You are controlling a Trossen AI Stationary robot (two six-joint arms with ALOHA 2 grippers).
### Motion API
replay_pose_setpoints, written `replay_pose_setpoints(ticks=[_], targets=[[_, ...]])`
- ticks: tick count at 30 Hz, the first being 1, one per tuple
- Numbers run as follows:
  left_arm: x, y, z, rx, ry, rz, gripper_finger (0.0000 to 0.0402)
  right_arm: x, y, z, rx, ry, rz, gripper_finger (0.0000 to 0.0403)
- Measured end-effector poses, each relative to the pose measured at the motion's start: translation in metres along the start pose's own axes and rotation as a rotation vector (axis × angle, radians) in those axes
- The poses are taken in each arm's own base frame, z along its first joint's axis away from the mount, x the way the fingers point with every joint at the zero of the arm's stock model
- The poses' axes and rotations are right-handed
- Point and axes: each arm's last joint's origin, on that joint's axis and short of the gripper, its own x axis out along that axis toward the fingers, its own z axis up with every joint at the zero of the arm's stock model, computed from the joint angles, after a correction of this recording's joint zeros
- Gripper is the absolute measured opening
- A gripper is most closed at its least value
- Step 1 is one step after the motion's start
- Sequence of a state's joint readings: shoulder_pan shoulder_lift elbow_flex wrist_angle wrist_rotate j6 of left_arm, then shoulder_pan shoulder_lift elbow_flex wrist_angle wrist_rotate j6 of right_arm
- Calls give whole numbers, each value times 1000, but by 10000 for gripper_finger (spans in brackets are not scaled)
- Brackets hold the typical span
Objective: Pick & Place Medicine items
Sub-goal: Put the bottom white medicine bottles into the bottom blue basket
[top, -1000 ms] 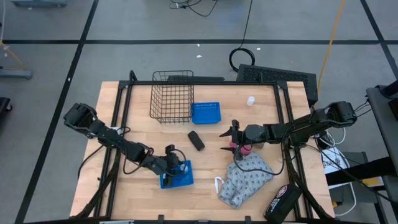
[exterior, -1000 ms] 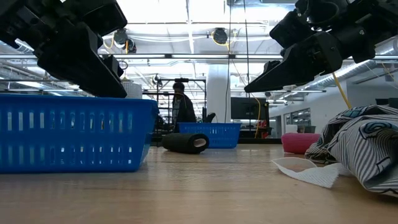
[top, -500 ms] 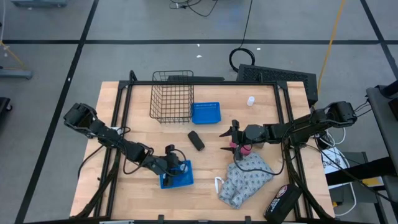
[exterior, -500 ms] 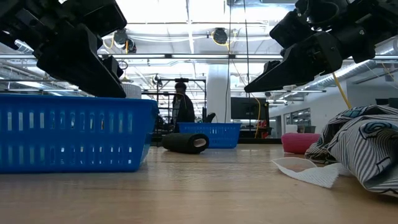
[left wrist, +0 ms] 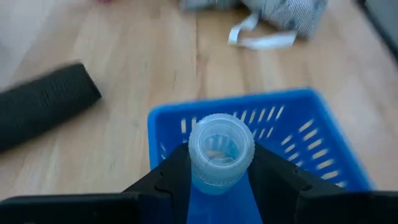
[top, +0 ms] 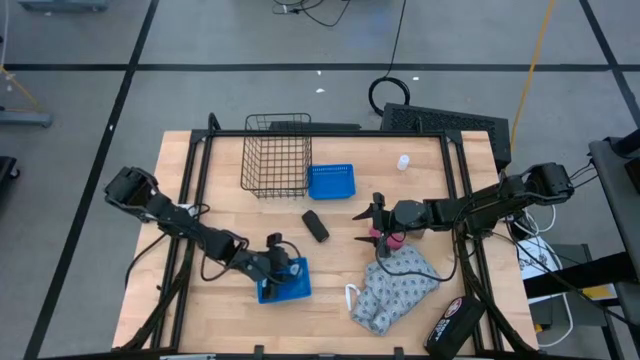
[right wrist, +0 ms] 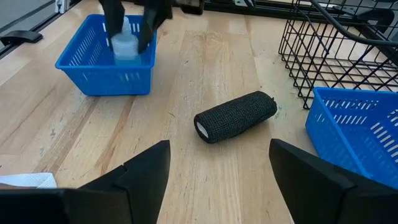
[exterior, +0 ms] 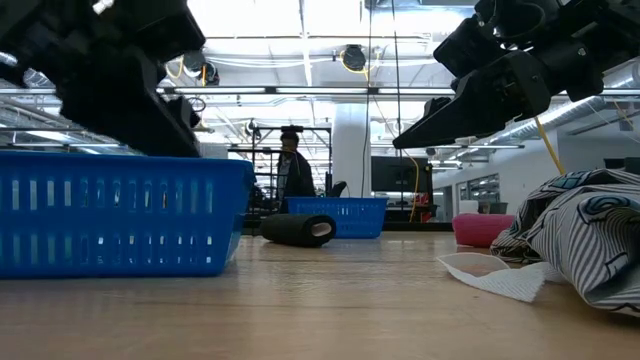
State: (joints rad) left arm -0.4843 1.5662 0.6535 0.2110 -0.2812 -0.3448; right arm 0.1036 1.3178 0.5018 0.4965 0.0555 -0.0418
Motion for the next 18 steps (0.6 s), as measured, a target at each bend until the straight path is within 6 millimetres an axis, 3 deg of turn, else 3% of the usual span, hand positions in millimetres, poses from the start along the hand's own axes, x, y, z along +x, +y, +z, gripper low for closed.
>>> replay_pose_setpoints(ticks=[8,18], targets=[[12,5,-4,-30,25,-35,140,0,0,0,0,1,0,265],[12,5,-3,-27,22,-43,141,0,0,0,0,1,0,265]])
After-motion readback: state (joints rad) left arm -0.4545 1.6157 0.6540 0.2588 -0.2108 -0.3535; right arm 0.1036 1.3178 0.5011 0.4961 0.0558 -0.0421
